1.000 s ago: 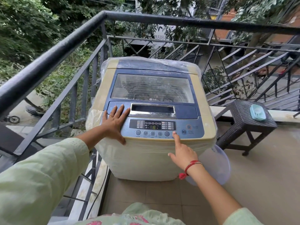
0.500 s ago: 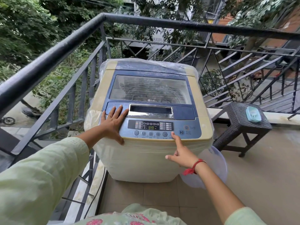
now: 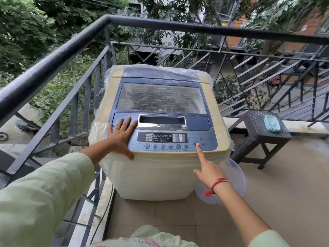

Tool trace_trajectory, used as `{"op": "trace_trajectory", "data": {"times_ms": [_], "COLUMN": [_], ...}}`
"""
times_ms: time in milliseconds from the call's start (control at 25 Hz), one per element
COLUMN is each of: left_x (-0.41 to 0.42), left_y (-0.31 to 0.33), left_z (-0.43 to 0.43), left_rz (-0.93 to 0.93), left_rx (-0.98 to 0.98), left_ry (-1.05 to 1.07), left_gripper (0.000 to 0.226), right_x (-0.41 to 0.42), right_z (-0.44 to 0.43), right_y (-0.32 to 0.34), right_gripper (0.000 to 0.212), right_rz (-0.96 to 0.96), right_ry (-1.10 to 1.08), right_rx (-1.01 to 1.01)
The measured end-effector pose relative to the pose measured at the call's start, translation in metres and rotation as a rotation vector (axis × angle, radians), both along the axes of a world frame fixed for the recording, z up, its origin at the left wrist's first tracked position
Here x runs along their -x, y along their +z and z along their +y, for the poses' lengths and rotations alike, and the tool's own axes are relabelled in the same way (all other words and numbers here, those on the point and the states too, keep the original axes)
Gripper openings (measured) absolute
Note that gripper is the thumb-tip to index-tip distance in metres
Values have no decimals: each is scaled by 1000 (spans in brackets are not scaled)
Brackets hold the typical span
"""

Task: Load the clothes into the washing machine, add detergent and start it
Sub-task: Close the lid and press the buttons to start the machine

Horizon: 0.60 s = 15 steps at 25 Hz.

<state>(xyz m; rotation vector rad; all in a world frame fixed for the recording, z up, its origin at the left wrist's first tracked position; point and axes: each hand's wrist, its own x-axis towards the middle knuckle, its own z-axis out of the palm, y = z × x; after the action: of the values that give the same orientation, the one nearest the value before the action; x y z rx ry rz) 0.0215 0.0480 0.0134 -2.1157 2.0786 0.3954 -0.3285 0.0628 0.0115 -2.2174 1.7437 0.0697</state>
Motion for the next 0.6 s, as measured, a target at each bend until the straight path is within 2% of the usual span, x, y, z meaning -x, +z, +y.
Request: {"op": "trace_trajectory", "data": {"times_ms": [120,240,320,440,520,600], "left_x": [-1,-2,-1,0,0,0], "left_y": [-1,-1,0,1,1,1], "left_z": [-1,-1,-1,-1,0,0], "left_rz": [1,1,7,9,6,4], "left_rx": [-2,-6,-6,-9,-2,3], "left_ry": [-1,-4,-4,-5,-2,-3], "left_gripper": [150,150,150,149,149,149], "right_x": [-10,-24,-25,-12,-1,7], "right_z": [-12,-23,-24,-2,24,48], "right_y": [4,9,10,2,-11,-23], "right_gripper": [83,67,69,94,90,78], "right_rz": [37,162,178,80,-23,-154], "right_ry": [-33,-6,6,23,39,36], "right_rx": [-36,-4,-14,2,130,214]}}
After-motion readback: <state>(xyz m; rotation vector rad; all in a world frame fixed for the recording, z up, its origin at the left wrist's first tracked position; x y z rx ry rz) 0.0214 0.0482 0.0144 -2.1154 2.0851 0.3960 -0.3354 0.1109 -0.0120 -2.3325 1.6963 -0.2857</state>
